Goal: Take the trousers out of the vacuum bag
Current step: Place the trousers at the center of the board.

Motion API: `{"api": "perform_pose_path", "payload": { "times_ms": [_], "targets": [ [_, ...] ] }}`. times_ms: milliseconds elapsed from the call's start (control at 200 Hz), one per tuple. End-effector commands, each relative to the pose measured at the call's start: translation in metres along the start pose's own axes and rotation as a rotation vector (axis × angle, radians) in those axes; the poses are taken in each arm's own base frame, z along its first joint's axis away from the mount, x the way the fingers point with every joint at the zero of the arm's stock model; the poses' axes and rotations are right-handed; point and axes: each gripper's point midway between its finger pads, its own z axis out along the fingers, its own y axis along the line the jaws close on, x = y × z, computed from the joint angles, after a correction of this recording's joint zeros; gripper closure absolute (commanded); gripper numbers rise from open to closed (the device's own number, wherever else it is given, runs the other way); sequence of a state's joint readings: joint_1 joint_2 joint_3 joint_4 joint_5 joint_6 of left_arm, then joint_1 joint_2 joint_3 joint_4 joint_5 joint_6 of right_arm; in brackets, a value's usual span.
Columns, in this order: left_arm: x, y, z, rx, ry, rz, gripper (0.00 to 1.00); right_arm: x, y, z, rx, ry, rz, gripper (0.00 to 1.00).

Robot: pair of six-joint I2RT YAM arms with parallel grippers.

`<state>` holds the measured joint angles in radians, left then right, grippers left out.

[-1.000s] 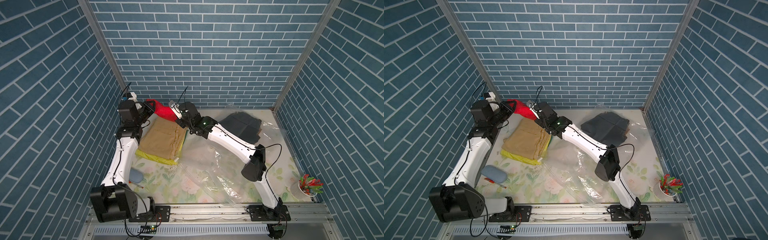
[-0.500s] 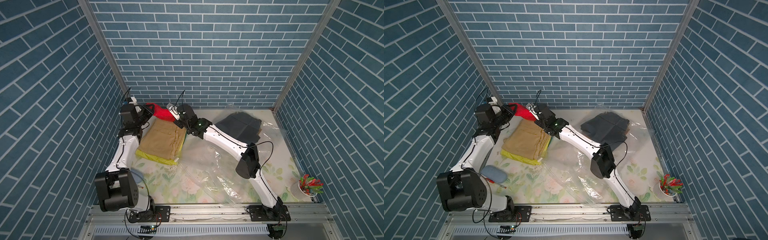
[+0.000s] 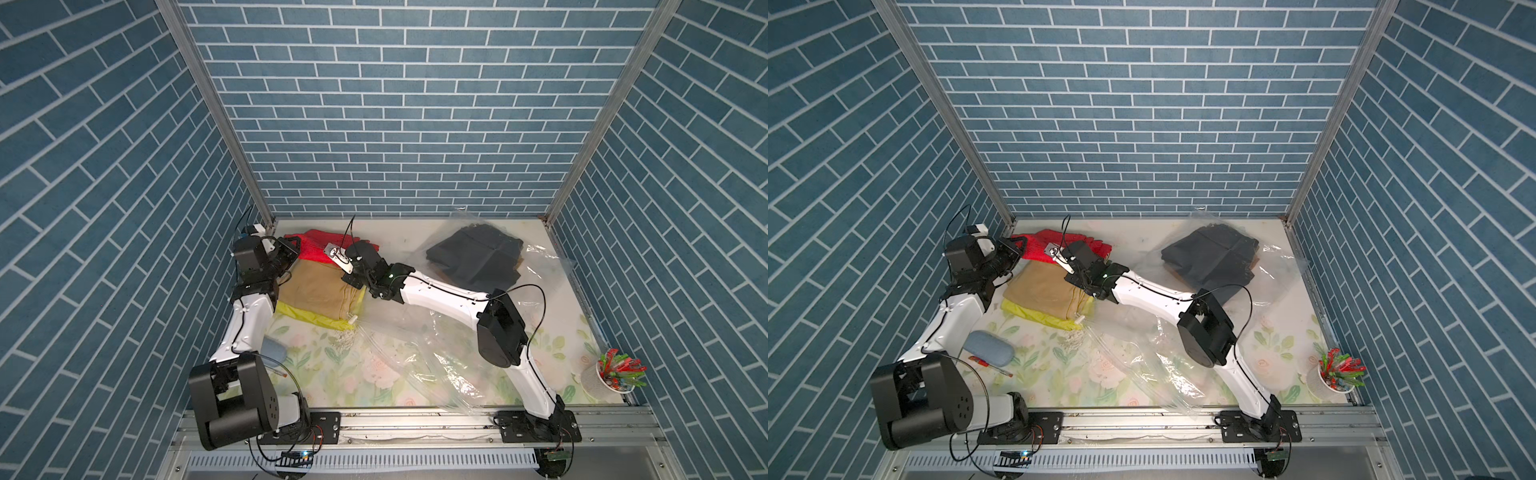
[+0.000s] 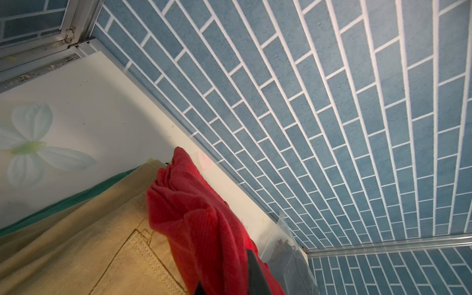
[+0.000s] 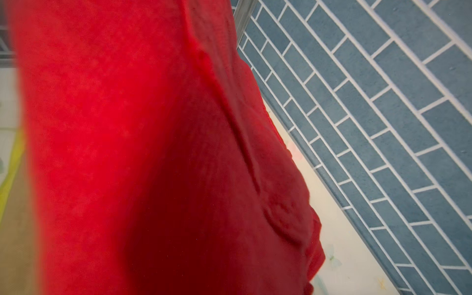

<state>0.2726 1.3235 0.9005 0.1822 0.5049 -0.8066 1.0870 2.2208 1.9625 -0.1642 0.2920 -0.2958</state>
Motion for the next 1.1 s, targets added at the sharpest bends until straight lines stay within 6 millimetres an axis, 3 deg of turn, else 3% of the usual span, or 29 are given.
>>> {"api": "perform_pose_path", "payload": {
  "times_ms": [0, 300, 520, 825, 1095],
  "targets": [
    [-0.021, 0.028, -0.011, -0.105, -0.091, 0.046, 1.00, -0.046, -0.011, -0.042, 0.023, -0.127, 0.089, 1.00],
    [0.000, 0.075, -0.026, -0.236, -0.064, 0.038, 1.00, -0.022, 0.021, -0.047, 0.019, -0.081, 0.051, 0.98],
    [0.013, 0.105, -0.030, -0.318, -0.029, 0.028, 1.00, -0.021, 0.040, -0.058, -0.025, -0.094, 0.052, 0.93],
    [0.014, 0.125, -0.029, -0.360, -0.015, 0.014, 1.00, -0.025, 0.073, -0.070, -0.147, -0.120, 0.069, 0.67],
    [0.014, 0.136, -0.035, -0.392, -0.031, -0.007, 0.97, -0.019, 0.076, -0.087, -0.192, -0.135, 0.102, 0.47]
  ]
}}
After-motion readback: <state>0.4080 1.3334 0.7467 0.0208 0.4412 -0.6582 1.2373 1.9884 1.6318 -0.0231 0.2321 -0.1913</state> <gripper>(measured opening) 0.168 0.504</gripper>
